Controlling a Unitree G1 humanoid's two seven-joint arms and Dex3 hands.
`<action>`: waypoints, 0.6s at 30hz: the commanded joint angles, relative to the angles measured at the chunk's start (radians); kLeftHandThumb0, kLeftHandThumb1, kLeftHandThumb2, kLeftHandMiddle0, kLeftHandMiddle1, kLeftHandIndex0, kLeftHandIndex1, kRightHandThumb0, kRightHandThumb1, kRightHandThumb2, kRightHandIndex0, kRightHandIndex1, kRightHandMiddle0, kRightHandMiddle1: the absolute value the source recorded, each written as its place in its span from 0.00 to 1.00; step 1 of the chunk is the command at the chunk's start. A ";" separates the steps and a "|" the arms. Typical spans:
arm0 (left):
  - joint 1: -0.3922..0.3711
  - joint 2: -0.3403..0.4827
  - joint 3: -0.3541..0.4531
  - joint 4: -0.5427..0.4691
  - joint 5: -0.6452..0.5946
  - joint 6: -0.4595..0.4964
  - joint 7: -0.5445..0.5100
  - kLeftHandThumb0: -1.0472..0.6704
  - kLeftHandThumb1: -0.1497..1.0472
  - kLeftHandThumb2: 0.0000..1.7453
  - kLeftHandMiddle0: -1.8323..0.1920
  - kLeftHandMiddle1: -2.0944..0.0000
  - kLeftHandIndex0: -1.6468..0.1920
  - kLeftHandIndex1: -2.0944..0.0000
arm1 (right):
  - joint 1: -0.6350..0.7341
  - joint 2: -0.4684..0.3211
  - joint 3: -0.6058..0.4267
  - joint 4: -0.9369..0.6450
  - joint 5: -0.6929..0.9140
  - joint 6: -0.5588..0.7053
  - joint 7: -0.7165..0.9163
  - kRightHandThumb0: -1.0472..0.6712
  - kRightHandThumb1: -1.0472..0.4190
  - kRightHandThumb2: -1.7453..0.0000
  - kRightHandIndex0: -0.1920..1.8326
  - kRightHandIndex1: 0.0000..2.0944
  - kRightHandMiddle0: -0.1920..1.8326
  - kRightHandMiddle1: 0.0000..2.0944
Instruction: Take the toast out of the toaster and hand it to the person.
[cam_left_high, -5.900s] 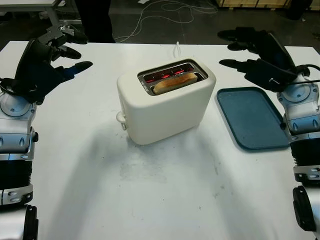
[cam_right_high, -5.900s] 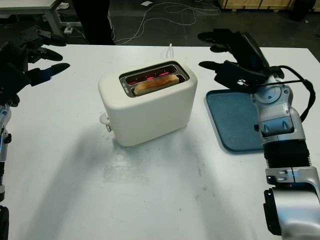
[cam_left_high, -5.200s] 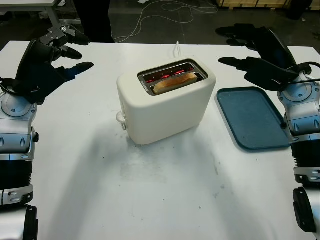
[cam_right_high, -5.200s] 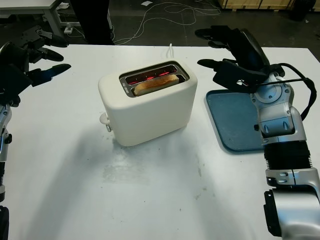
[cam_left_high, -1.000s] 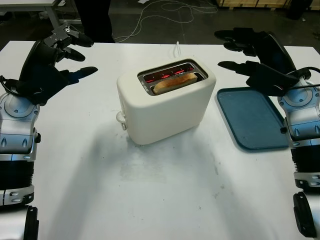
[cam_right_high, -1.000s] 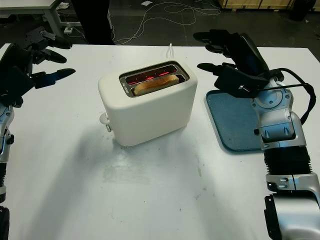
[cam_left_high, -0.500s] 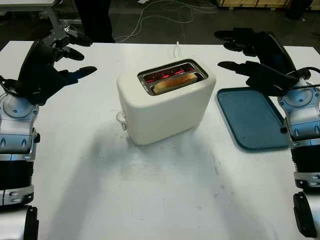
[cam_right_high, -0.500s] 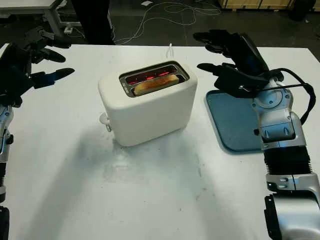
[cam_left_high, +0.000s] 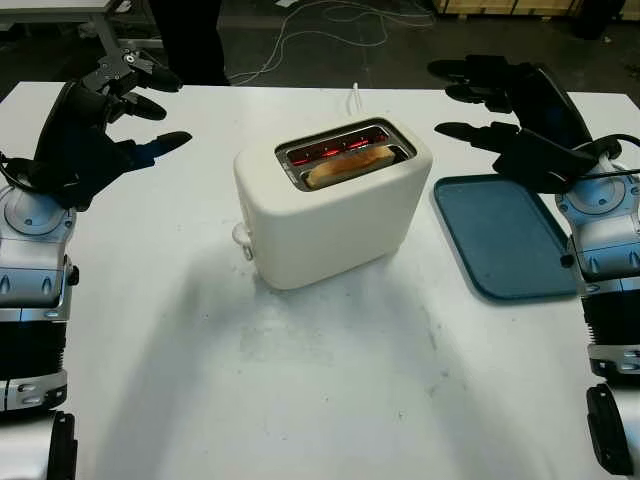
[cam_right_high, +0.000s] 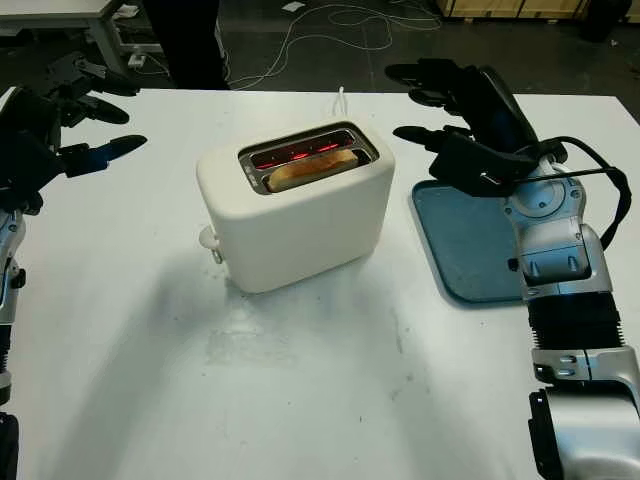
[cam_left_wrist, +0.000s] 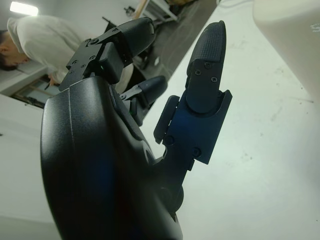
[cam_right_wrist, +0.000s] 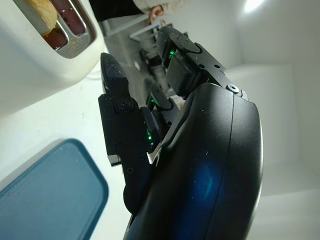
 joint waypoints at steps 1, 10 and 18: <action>0.007 0.002 -0.002 -0.010 0.003 -0.007 0.001 0.30 0.74 0.18 0.81 0.41 0.77 0.51 | 0.010 0.006 -0.009 -0.002 0.009 0.006 0.000 0.48 0.09 0.98 0.41 0.02 0.40 0.00; 0.009 -0.006 0.004 -0.019 -0.010 0.016 0.000 0.31 0.73 0.19 0.81 0.42 0.77 0.51 | 0.009 0.001 -0.004 0.002 -0.004 -0.002 -0.006 0.47 0.09 0.98 0.42 0.02 0.41 0.00; 0.007 -0.001 0.000 -0.009 -0.002 -0.012 -0.002 0.29 0.73 0.19 0.81 0.41 0.77 0.50 | 0.010 0.003 -0.007 -0.001 0.001 0.004 -0.004 0.48 0.09 0.98 0.42 0.02 0.41 0.00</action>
